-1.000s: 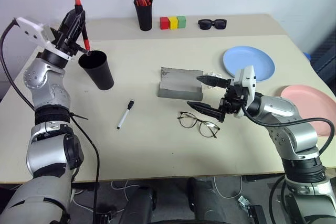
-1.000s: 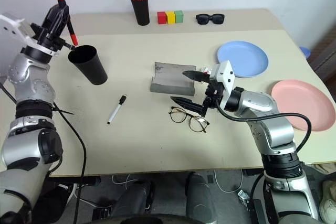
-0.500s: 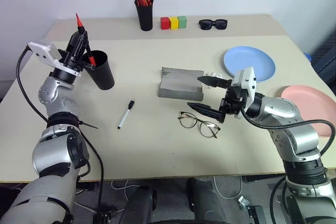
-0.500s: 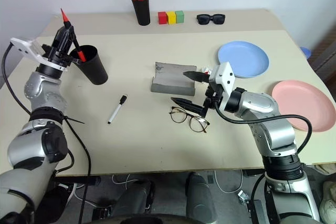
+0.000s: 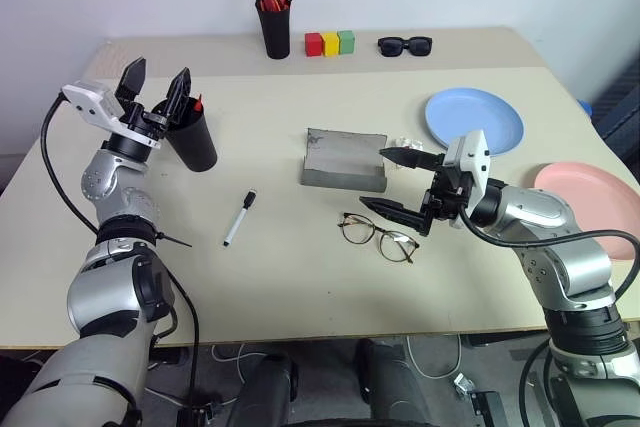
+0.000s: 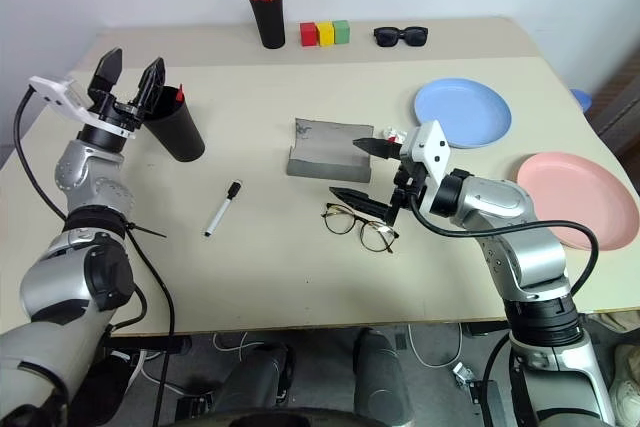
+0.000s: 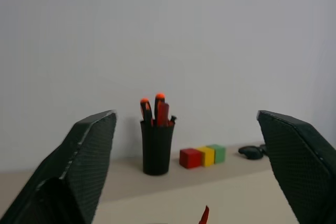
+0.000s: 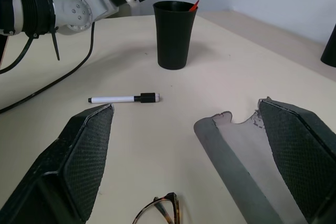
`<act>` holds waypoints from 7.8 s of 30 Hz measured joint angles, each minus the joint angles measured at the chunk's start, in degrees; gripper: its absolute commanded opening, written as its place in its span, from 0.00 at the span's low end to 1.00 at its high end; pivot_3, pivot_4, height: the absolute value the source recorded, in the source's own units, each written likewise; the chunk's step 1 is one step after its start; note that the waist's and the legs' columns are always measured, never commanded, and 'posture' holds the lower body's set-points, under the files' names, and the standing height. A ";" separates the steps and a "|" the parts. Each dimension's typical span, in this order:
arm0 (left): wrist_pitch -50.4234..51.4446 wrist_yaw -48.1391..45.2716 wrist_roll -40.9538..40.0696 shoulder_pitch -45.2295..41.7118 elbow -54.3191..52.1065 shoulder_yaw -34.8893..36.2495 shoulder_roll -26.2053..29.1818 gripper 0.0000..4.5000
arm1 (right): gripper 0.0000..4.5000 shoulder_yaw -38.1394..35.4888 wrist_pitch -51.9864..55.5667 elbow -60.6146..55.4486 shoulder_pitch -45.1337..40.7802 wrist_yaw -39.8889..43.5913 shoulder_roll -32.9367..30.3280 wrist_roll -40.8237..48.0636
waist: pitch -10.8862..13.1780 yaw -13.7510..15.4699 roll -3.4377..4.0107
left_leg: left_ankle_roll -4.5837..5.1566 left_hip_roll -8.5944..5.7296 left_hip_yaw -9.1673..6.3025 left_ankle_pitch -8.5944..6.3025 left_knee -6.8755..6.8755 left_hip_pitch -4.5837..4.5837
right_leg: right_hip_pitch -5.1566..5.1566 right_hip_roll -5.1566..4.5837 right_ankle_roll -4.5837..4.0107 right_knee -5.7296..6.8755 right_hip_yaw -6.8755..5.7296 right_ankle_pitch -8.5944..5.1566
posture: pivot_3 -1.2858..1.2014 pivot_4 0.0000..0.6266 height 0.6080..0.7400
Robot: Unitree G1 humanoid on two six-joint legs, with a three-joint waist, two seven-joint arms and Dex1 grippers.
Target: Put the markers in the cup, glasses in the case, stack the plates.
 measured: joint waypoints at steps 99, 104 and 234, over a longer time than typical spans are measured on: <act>-3.92 3.98 -0.12 2.82 -5.24 2.96 -0.06 0.01 | 1.00 0.71 2.21 0.15 -1.00 0.71 -0.40 2.16 | -0.06 0.02 -0.01 | -0.12 0.21 0.06 0.06 0.03 0.02 | 0.04 0.21 -0.07 -0.12 0.03 0.13 | 0.52 0.24 1.00; -5.22 4.55 0.22 3.40 -3.78 2.81 -0.58 0.21 | 1.00 0.71 2.22 0.07 -1.00 0.26 -0.42 2.16 | -0.06 0.05 -0.01 | -0.12 0.21 0.06 0.06 0.04 0.02 | 0.04 0.21 -0.07 -0.12 0.03 0.13 | 0.52 0.24 1.00; 53.14 -23.72 -9.04 40.49 -71.02 -10.90 21.85 0.99 | 0.02 19.22 30.34 -8.20 -5.28 -8.82 -11.62 -14.46 | -0.05 -0.05 0.06 | -0.04 0.39 0.13 0.02 -0.04 -0.01 | -0.09 0.31 -0.20 -0.05 0.02 0.08 | 0.52 0.24 1.00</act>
